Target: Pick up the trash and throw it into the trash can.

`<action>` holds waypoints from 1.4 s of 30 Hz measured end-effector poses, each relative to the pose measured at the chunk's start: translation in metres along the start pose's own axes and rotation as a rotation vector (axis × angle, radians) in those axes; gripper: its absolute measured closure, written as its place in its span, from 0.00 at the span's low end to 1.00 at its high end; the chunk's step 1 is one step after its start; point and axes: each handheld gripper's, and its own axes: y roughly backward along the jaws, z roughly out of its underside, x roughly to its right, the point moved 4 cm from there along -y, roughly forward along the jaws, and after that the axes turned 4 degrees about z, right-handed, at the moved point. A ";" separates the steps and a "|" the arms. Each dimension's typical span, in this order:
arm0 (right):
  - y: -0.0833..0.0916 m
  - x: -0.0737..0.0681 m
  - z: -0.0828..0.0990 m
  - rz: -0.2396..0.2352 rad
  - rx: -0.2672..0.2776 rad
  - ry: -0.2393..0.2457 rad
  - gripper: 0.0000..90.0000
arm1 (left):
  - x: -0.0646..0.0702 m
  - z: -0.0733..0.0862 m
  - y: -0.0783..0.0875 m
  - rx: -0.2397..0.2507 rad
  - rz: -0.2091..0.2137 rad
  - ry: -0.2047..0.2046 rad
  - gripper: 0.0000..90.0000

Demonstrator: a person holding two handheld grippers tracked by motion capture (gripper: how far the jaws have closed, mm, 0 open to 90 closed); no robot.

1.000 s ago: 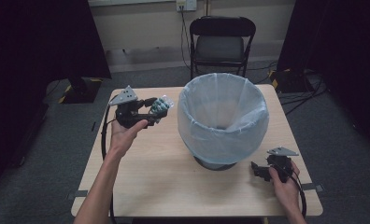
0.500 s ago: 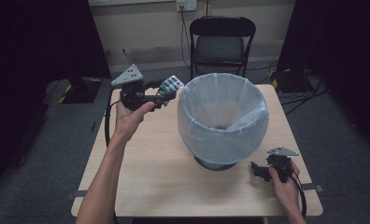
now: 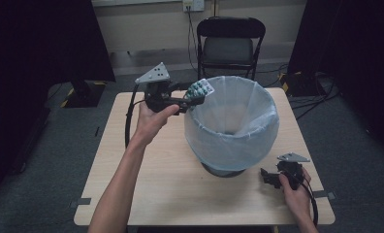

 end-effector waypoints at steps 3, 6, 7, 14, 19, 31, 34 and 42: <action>0.000 0.000 0.000 0.000 0.000 0.000 0.11 | 0.003 -0.003 -0.010 -0.011 0.020 -0.004 0.38; 0.000 0.000 0.000 0.000 0.000 0.000 0.11 | 0.006 -0.004 -0.017 -0.027 0.032 -0.013 0.38; 0.000 0.000 0.000 0.000 0.000 0.000 0.11 | 0.006 -0.004 -0.022 -0.034 0.039 -0.005 0.38; 0.000 0.000 0.000 0.000 0.000 0.000 0.11 | 0.003 -0.002 -0.039 -0.110 0.051 -0.017 0.38; 0.000 0.000 0.000 0.000 0.000 0.000 0.11 | 0.002 -0.003 -0.048 -0.101 0.053 0.002 0.22; 0.000 0.000 0.000 0.000 0.000 0.000 0.11 | -0.006 0.002 -0.038 -0.125 0.008 0.006 0.18; 0.000 0.000 0.000 0.000 0.000 0.000 0.11 | -0.008 0.005 -0.032 -0.141 -0.014 0.004 0.18; 0.000 0.000 0.000 0.000 0.000 0.000 0.11 | -0.014 0.009 -0.006 -0.140 -0.078 0.000 0.18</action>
